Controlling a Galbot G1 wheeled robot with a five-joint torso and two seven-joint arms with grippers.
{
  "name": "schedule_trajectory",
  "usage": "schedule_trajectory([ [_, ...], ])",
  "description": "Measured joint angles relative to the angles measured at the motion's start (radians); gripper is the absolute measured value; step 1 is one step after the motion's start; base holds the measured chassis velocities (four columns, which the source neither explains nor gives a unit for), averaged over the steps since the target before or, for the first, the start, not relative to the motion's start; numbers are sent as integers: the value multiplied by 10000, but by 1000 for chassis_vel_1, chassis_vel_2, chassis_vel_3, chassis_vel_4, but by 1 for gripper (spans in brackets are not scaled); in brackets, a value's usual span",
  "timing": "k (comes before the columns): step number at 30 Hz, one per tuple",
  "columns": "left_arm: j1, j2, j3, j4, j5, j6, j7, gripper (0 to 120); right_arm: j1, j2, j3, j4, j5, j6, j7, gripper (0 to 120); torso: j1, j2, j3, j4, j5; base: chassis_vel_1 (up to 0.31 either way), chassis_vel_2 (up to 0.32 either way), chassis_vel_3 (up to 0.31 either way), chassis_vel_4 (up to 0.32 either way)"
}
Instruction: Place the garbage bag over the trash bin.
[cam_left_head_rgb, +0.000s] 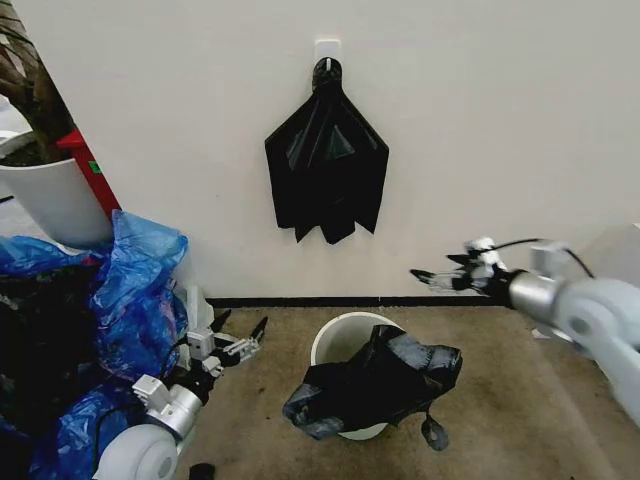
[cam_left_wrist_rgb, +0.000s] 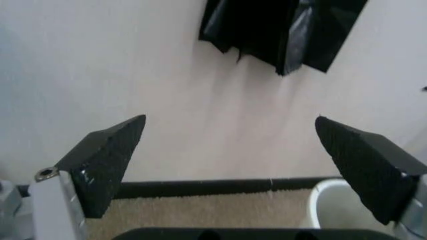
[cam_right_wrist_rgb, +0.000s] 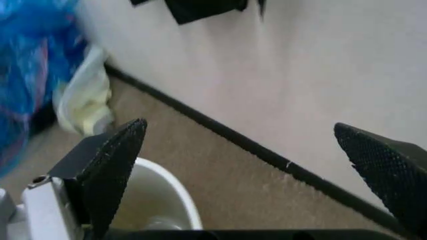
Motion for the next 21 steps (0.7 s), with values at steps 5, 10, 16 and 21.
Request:
schedule_trajectory([
  [5,-169,48,-67,-18,-121,114,-108,100,2422,180,-2742,-1304,-307,-194,-562,100,0,-1,0,1,-4,0,0,0,0],
  [10,-220,152,-101,-46,-71,120,-76,100,4442,163,-5264,-1915,-378,-277,-1061,100,0,0,0,-6,-11,0,0,0,0],
  [16,-157,310,-251,-242,-31,156,-76,100,6431,400,-8026,-2608,202,-290,-932,100,0,-1,-2,-1,-6,0,0,0,0],
  [21,-350,315,-334,-445,-25,344,-231,100,7369,608,-9995,-3260,749,-293,-801,100,0,0,-2,-8,-4,0,0,0,0],
])
